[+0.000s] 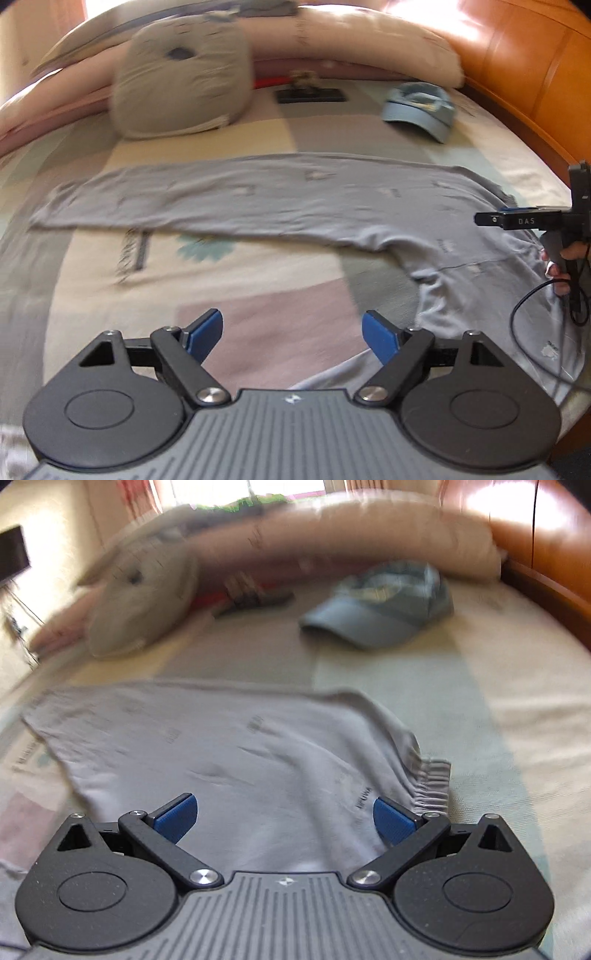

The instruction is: Fold clothes

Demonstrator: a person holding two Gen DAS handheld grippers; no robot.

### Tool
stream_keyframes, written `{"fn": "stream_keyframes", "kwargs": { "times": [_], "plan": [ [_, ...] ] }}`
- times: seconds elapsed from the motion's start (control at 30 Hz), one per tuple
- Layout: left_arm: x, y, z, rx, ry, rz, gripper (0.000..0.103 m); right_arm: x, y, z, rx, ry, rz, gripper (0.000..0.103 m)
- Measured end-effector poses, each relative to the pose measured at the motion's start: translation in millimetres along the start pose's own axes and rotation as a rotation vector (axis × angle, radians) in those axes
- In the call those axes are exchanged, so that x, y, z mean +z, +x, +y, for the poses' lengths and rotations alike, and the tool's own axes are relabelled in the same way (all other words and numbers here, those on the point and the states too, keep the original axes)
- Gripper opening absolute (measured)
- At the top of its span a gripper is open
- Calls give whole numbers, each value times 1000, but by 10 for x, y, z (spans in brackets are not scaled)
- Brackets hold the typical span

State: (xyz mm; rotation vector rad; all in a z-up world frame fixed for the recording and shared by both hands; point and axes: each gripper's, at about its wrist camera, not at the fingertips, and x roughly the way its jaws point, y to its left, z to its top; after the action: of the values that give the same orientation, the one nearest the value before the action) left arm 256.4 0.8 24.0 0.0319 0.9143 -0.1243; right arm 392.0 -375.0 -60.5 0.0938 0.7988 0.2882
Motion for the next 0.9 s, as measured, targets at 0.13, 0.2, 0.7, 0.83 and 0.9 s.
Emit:
{"fn": "stream_keyframes", "kwargs": {
  "times": [0.13, 0.2, 0.7, 0.83, 0.9],
  "plan": [
    [-115, -77, 129, 16, -30, 3, 83, 166, 92, -109, 19, -23, 28, 103],
    [-170, -112, 185, 24, -39, 5, 83, 254, 96, -131, 10, -5, 54, 103],
    [-1121, -327, 1072, 87, 104, 139, 84, -964, -1043, 1015, -202, -144, 130, 103],
    [-1429, -385, 1483, 56, 59, 161, 84, -1152, -1002, 1407, -193, -61, 160, 103],
    [-1537, -392, 1681, 43, 15, 173, 84, -1148, -936, 1575, -193, -52, 173, 103]
  ]
}}
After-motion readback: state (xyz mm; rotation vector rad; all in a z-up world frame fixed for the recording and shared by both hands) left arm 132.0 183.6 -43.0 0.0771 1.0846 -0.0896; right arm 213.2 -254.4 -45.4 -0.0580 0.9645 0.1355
